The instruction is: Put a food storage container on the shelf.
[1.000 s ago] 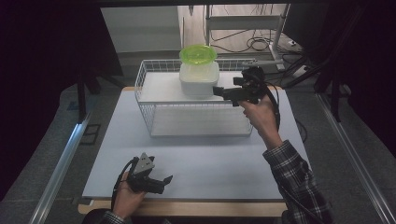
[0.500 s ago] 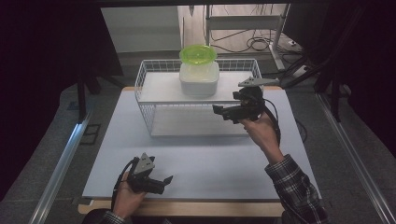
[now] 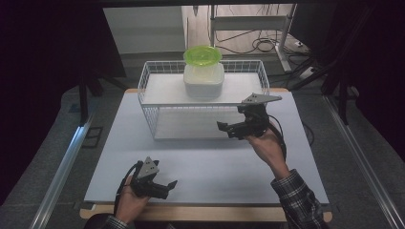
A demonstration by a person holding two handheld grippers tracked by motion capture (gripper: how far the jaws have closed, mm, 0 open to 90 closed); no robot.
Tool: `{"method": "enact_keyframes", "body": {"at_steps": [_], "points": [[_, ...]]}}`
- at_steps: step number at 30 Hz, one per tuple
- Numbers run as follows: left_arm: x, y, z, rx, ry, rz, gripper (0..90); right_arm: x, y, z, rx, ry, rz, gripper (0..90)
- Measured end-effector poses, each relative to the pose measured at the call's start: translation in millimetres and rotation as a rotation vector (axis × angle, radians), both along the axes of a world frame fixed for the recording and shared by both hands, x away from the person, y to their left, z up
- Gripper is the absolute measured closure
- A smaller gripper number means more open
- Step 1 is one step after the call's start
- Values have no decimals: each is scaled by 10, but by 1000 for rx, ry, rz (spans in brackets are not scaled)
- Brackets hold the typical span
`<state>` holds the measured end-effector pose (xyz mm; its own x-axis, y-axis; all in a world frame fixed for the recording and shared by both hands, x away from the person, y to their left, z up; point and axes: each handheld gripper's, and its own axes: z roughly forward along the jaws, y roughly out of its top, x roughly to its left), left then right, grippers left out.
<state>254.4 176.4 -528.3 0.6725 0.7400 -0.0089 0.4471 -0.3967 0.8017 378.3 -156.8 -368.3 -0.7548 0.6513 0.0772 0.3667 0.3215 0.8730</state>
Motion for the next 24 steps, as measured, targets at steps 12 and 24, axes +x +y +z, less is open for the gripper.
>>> {"method": "enact_keyframes", "body": {"at_steps": [12,24], "points": [[-1,1,0,2,0,-4,9,-97,-93,-304,0,-4,30,1],[-13,-4,5,2,0,-9,8,-221,-286,-551,12,9,45,0]]}}
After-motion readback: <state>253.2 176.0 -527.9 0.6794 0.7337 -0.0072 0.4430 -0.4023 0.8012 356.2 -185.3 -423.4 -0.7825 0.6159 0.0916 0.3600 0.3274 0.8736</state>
